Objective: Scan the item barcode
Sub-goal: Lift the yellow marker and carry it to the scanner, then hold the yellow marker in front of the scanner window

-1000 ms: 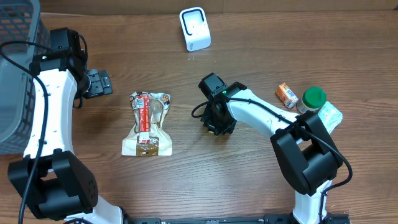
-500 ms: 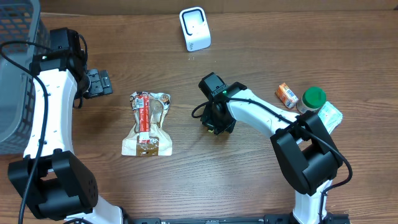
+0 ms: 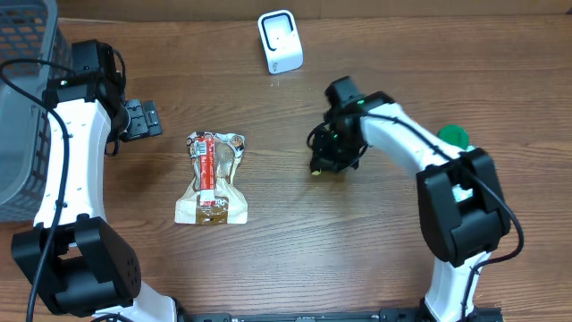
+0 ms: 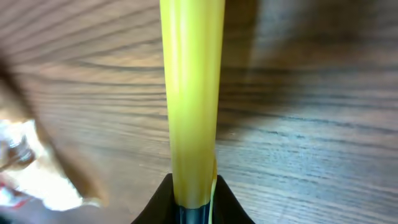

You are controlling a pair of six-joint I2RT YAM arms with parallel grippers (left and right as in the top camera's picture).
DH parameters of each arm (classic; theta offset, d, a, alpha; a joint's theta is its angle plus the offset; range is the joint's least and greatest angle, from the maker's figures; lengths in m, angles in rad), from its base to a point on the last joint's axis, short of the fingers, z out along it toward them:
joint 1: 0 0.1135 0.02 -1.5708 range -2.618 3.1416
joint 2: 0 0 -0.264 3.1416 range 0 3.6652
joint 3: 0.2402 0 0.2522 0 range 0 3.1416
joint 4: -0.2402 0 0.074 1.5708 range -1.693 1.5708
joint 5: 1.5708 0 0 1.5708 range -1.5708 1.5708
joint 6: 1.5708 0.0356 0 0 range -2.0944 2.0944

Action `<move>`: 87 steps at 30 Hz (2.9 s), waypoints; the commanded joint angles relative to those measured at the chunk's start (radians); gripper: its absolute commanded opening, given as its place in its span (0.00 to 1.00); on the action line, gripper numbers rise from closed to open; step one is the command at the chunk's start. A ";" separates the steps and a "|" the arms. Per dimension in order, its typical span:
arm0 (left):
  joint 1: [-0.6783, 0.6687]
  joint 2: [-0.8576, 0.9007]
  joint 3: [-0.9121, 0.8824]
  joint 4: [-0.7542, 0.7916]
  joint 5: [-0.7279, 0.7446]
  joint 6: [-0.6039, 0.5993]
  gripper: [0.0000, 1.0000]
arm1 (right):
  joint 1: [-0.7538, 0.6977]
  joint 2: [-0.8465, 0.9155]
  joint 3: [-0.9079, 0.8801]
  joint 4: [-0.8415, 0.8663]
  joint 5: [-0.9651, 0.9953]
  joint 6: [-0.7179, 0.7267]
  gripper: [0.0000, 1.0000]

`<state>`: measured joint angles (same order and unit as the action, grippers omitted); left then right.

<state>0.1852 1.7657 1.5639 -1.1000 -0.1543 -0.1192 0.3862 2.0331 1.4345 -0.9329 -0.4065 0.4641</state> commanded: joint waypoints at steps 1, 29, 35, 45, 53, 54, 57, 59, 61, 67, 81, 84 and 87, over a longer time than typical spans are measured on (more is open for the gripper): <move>-0.004 0.000 0.002 0.001 0.002 0.018 1.00 | -0.060 0.001 0.070 -0.039 -0.171 -0.197 0.04; -0.004 0.000 0.002 0.001 0.002 0.018 1.00 | -0.036 0.054 0.758 0.045 0.358 -0.634 0.04; -0.004 0.000 0.002 0.001 0.002 0.018 1.00 | 0.006 0.109 0.757 0.208 0.444 -0.856 0.04; -0.004 0.000 0.002 0.001 0.002 0.018 1.00 | 0.041 0.283 0.757 0.444 0.708 -1.137 0.04; -0.004 0.000 0.002 0.001 0.002 0.018 1.00 | 0.041 0.409 0.757 0.581 0.809 -1.167 0.03; -0.004 0.000 0.002 0.001 0.002 0.019 1.00 | 0.042 0.425 0.757 0.592 0.811 -1.192 0.04; -0.005 0.000 0.002 0.001 0.002 0.018 1.00 | 0.047 0.468 0.757 0.620 0.827 -1.268 0.04; -0.004 0.000 0.002 0.001 0.002 0.018 1.00 | 0.055 0.493 0.757 0.649 0.863 -1.334 0.04; -0.004 0.000 0.002 0.001 0.002 0.018 1.00 | 0.063 0.517 0.757 0.673 0.884 -1.430 0.04; -0.005 0.000 0.002 0.001 0.002 0.018 1.00 | 0.085 0.556 0.757 0.763 0.919 -1.602 0.04; -0.004 0.000 0.002 0.001 0.002 0.018 1.00 | 0.090 0.573 0.753 0.776 0.969 -1.602 0.04; -0.004 0.000 0.002 0.001 0.002 0.018 1.00 | 0.090 0.573 0.753 0.774 0.998 -1.602 0.04; -0.004 0.000 0.002 0.001 0.002 0.018 1.00 | 0.090 0.573 0.753 0.767 1.008 -1.598 0.04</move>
<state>0.1848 1.7657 1.5639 -1.1000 -0.1543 -0.1192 0.4793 2.5919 2.1765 -0.1688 0.5674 -1.1381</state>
